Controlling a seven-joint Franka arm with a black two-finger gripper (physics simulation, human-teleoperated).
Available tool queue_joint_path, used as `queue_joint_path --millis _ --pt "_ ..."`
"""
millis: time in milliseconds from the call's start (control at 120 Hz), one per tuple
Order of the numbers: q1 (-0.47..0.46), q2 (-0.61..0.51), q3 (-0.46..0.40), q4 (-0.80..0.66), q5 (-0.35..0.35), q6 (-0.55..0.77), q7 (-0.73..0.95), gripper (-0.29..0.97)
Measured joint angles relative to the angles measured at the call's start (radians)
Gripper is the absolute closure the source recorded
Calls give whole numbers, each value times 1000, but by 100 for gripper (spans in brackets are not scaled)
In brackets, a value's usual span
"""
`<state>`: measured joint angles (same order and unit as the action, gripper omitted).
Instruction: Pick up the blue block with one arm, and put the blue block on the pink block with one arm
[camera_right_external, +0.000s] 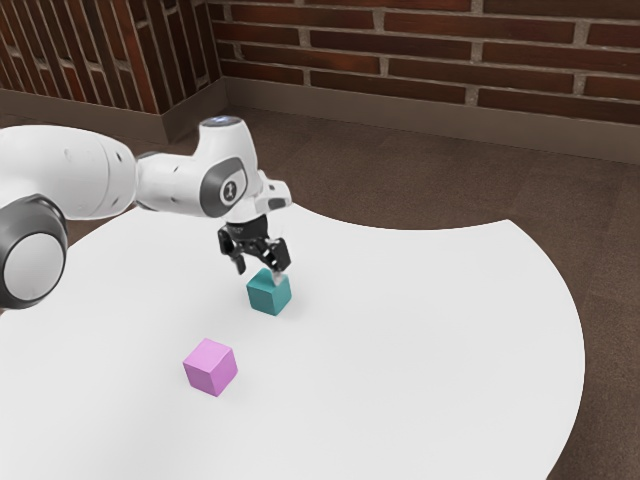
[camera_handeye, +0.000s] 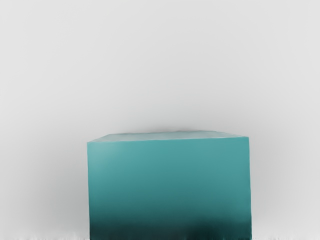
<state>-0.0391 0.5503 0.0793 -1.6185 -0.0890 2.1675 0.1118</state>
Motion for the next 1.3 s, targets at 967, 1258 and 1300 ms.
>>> queue_joint_path --millis 967,1258,1300 --pt "-8 27 -4 33 0 -23 51 2" --pt "-6 57 -4 51 -2 -25 22 2" --pt "-3 64 -4 56 -2 -24 16 2"
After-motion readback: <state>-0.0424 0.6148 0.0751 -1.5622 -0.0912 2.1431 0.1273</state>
